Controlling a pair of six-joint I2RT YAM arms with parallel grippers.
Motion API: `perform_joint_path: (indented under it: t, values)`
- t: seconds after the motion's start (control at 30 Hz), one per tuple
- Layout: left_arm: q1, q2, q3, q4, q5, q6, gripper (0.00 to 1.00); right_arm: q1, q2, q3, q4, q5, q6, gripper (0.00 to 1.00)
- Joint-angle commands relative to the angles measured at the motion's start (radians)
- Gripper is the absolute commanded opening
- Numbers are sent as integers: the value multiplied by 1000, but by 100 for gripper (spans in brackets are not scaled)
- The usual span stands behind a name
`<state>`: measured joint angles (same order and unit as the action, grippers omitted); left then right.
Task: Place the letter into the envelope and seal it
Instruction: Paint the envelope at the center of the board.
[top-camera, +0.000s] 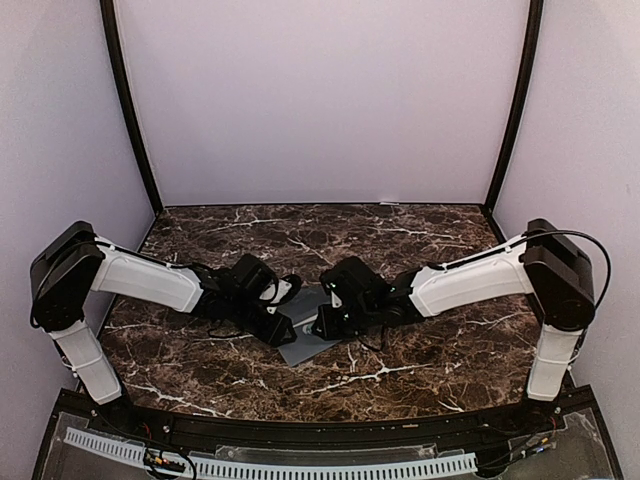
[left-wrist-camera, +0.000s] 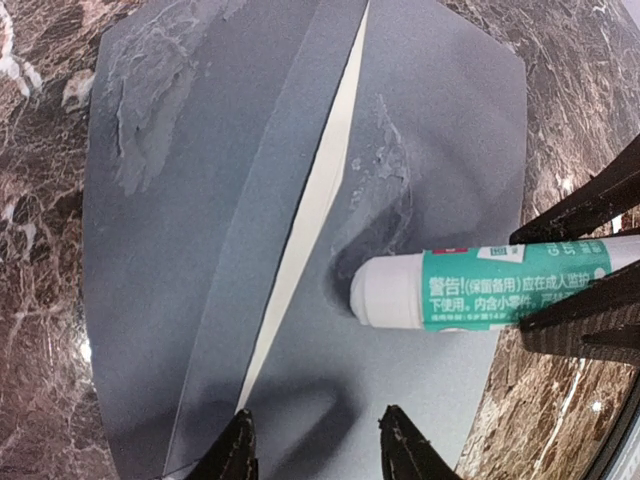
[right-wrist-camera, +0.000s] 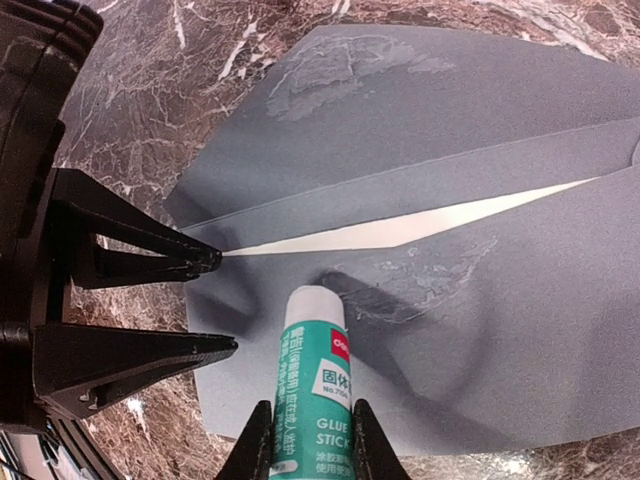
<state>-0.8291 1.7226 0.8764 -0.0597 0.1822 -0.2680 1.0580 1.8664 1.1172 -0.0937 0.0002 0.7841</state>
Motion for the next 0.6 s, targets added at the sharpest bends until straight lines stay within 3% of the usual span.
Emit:
perform_joint_path:
  t: [0.0,0.57]
  values:
    - [-5,25,-7,-68,-4,9,42,1,8,30,-109,75,11,0]
    - [-5,29,-5,-69,-4,10,42,-75,-40,-23,-166,124,17,0]
